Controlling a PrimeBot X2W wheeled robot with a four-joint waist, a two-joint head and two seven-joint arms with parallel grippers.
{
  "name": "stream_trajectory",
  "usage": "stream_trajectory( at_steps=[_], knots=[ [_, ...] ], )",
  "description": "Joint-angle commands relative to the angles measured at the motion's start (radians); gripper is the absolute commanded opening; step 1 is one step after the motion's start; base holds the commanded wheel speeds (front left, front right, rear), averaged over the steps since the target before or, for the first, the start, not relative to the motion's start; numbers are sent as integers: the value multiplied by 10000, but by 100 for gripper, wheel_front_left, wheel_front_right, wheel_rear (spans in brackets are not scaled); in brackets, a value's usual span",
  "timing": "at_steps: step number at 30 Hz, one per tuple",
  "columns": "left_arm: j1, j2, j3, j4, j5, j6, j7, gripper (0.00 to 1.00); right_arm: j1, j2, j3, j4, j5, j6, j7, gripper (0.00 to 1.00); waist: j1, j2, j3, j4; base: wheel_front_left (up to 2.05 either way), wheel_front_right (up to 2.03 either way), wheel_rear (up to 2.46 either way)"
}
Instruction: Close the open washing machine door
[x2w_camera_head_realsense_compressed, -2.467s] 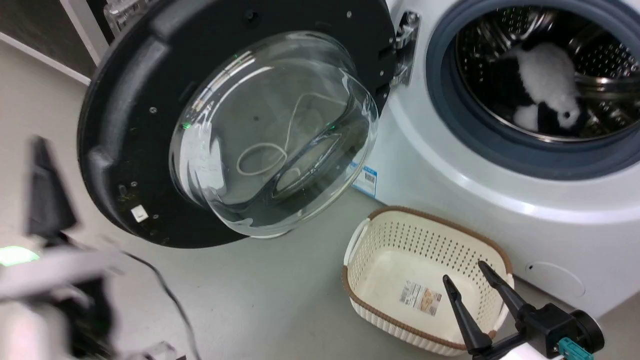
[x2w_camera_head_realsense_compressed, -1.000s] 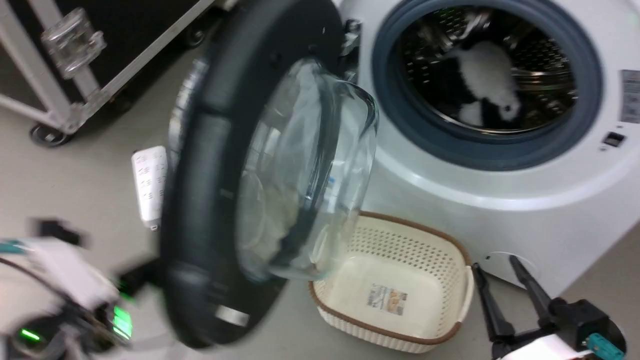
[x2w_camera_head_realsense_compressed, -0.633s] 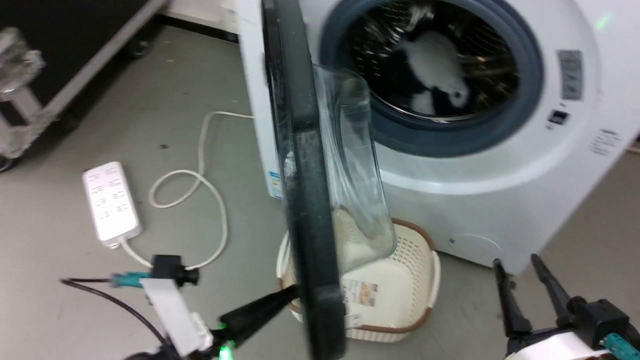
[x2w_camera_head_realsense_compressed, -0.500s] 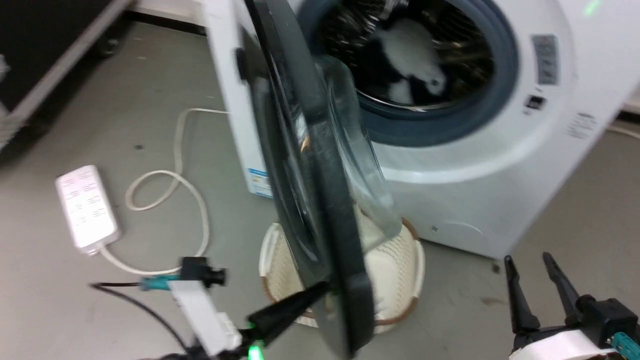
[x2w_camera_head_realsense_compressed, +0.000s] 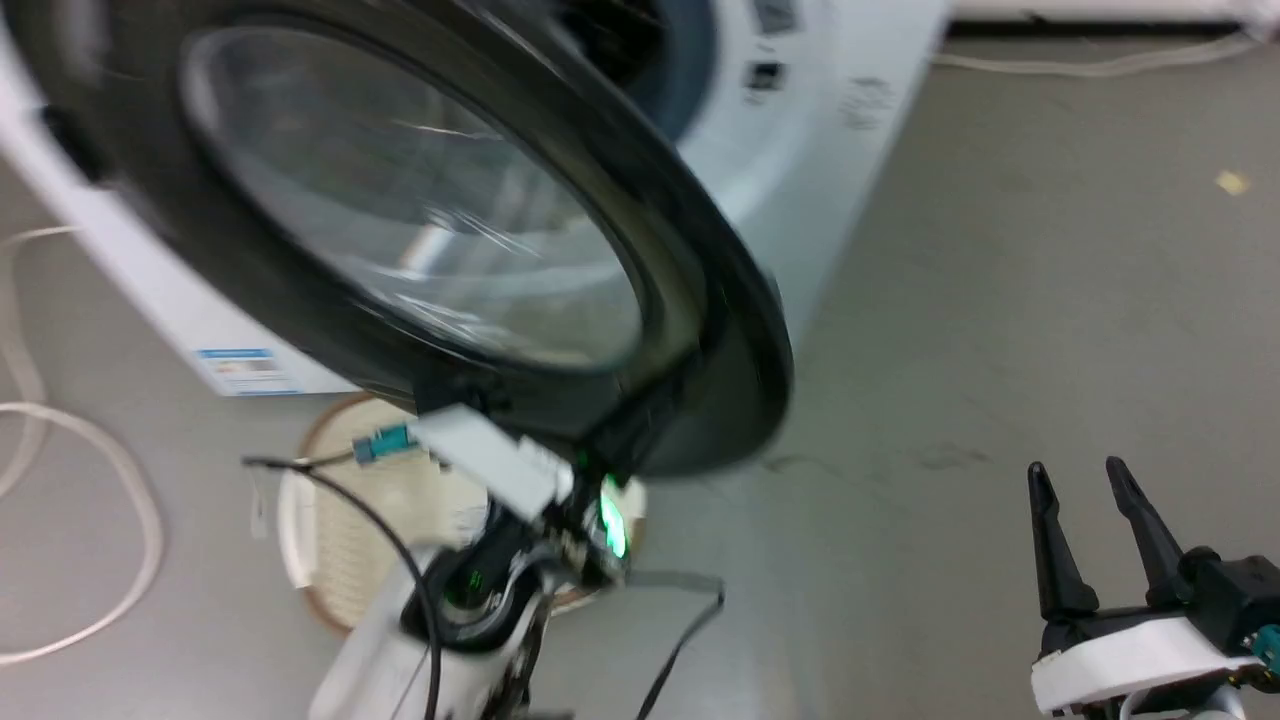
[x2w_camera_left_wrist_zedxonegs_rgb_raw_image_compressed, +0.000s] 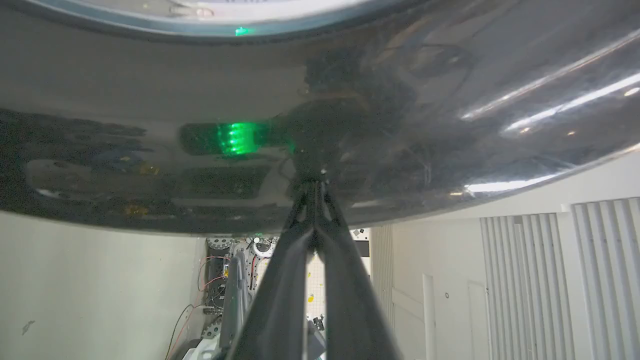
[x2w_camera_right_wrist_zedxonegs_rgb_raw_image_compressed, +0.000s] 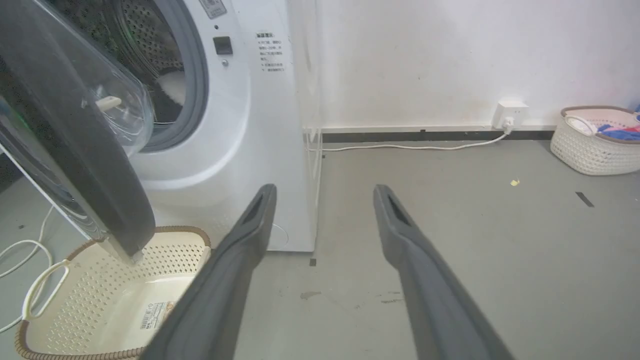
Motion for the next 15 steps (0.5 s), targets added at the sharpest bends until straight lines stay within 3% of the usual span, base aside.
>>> stream_trajectory(
  at_steps=[1, 7, 15],
  knots=[
    [-275, -6, -50, 110, -36, -94, -207, 0, -150, 33, 26, 18, 70, 8, -44, 100, -2, -1, 628, -836, 0, 0, 0],
    [-1983, -6, -418, 1557, 4, -311, -2207, 0, -321, 81, 193, 95, 270, 8, -44, 100, -2, -1, 922, -1399, 0, 0, 0],
    [-3324, -6, -911, 2779, -506, -365, -3330, 0, -451, 97, 507, 165, 497, 8, -44, 100, -2, -1, 862, -1351, 0, 0, 0]
  ],
)
